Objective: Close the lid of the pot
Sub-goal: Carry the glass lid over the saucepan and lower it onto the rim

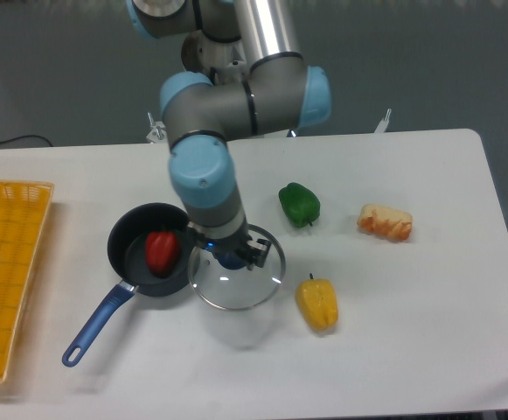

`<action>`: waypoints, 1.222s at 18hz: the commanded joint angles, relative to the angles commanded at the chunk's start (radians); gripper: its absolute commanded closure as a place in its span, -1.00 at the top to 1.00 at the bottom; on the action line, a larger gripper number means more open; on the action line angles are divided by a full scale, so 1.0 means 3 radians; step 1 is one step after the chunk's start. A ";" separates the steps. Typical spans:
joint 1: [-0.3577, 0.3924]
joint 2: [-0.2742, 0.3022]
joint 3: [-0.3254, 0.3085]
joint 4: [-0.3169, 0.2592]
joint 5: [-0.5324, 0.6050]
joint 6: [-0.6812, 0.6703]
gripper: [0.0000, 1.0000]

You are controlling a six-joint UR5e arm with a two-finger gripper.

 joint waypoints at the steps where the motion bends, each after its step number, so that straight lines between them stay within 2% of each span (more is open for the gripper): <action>1: -0.0051 -0.0010 0.0000 0.0005 0.0000 -0.0026 0.15; 4: -0.0174 -0.0020 -0.0005 0.0000 -0.0010 -0.0087 0.15; 13: -0.0425 -0.0005 -0.0194 -0.0026 0.0005 -0.0220 0.15; 22: -0.0491 0.0020 -0.0240 -0.0041 -0.0020 -0.0230 0.15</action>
